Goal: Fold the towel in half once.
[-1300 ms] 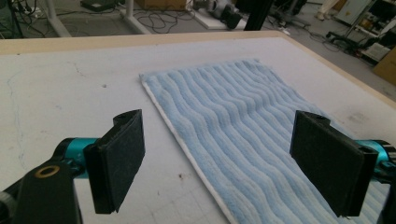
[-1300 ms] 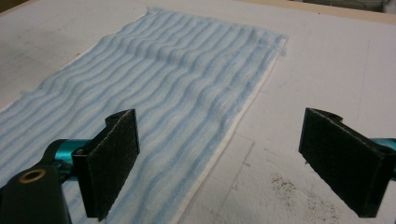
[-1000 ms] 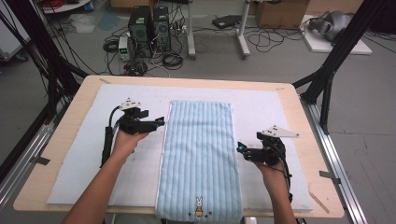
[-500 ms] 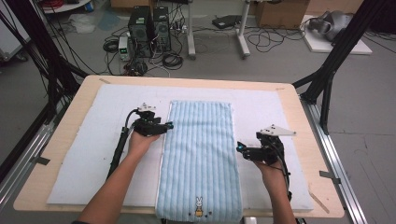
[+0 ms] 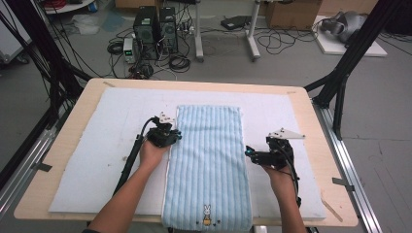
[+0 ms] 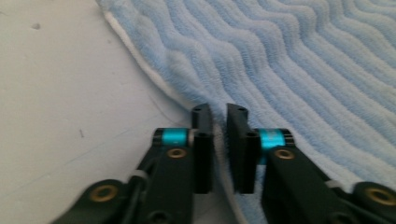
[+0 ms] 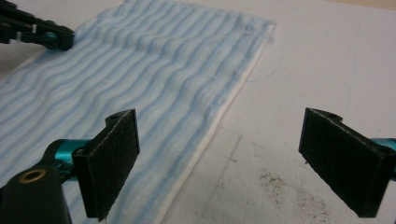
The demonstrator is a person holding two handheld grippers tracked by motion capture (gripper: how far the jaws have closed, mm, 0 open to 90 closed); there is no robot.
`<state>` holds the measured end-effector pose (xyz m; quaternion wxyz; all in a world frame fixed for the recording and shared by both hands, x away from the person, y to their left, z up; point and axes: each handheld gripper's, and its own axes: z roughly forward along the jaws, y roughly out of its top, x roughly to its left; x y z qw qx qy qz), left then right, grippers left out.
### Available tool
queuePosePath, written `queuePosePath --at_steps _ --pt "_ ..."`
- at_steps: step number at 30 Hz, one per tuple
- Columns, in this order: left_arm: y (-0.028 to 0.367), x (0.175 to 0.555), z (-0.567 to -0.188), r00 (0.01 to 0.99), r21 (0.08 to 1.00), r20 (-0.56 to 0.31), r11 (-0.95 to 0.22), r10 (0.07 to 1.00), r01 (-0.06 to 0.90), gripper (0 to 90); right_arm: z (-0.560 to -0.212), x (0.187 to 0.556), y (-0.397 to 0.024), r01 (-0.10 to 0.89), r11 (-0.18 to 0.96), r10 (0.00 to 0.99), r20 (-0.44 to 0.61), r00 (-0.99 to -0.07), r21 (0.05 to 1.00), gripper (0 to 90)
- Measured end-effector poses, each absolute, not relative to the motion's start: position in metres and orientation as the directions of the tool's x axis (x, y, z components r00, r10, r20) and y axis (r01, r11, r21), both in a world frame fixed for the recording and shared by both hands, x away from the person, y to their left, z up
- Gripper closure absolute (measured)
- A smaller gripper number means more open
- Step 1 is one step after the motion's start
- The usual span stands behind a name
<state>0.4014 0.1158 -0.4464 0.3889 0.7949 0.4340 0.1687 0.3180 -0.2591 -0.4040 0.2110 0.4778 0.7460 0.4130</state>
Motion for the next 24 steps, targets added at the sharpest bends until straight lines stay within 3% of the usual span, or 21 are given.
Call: queuePosePath --at_steps 6,10,13,24 --pt "0.119 0.403 -0.446 0.541 0.759 -0.127 -0.27 0.831 0.592 86.7 -0.411 0.338 -0.255 0.583 0.156 0.907 0.118 -0.404 0.797 11.8" --pt "0.121 0.405 -0.446 0.519 0.758 -0.167 -0.227 0.838 0.611 86.7 -0.415 0.355 -0.249 0.609 0.18 0.902 0.117 -0.415 0.773 31.9" --pt "0.123 0.405 -0.446 0.517 0.756 -0.182 -0.217 0.837 0.618 86.7 -0.417 0.368 -0.242 0.626 0.19 0.904 0.114 -0.412 0.757 41.8" --pt "0.13 0.407 -0.445 0.512 0.753 -0.233 -0.18 0.827 0.633 86.6 -0.436 0.4 -0.202 0.695 0.267 0.912 0.059 -0.407 0.667 54.7"
